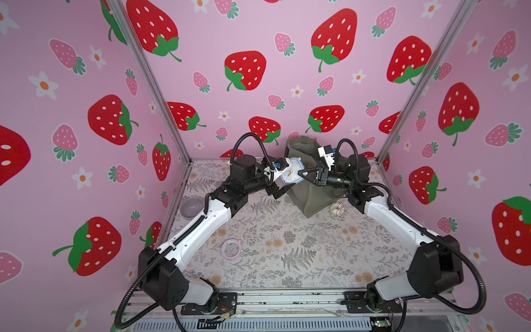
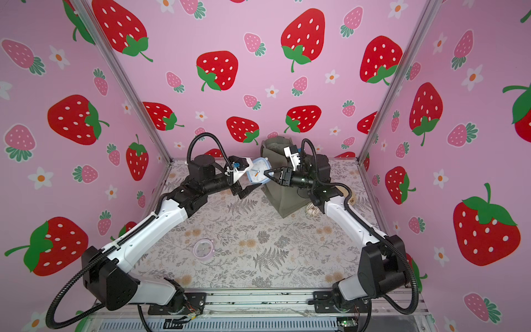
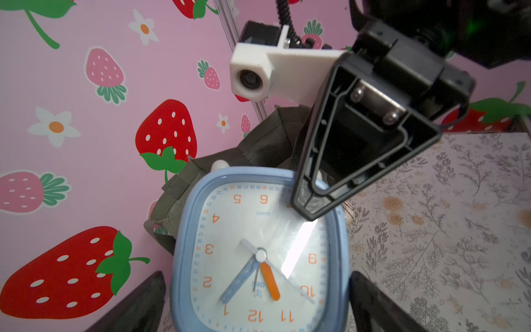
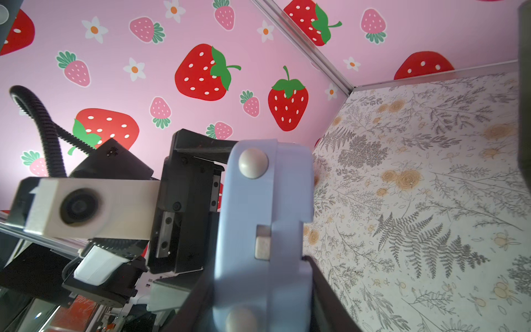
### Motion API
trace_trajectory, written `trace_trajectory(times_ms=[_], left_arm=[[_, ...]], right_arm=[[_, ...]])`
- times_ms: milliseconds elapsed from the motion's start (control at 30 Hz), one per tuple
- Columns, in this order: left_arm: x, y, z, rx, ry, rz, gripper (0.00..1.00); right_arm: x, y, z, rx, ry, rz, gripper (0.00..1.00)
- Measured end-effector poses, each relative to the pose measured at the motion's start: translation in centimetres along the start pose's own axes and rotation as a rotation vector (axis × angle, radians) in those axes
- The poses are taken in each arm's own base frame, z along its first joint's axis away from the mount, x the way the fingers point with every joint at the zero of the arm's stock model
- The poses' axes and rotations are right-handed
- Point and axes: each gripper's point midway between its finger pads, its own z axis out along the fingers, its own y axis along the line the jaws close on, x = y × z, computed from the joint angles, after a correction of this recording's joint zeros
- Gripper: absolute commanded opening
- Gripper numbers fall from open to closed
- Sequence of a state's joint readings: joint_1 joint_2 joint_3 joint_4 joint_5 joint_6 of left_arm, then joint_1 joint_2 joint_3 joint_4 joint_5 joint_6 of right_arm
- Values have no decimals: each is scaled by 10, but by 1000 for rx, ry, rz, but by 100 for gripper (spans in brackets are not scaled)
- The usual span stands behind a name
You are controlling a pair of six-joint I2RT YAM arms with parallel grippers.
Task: Put the alarm clock into the canvas bag
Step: Place the alarm at the canvas bag.
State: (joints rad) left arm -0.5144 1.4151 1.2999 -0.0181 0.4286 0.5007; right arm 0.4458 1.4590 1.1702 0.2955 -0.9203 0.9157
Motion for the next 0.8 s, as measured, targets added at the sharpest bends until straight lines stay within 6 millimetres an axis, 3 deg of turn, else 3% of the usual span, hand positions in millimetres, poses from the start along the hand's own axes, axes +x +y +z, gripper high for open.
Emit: trace_trajectory(times_ms=[167,400,533,633,800], left_arm=[[1,18,-4,-56,-22,-92,99],[27,35,-9,-118,9,-257,100],[33,37,-9,-138,24,-311,100],[35,40,-10,-162,31,-340,100],[45,47,-12,-215,66,-395,100]], right_arm=[[-37,0,-18,96,-89,-89,31],[-112,32,-52,310,-288,-366,29],[-142,36,-62,433,-336,-464,29],[-157,19,-58,521,-310,-507,29],[-152,-57,-44,701,-163,-486,29]])
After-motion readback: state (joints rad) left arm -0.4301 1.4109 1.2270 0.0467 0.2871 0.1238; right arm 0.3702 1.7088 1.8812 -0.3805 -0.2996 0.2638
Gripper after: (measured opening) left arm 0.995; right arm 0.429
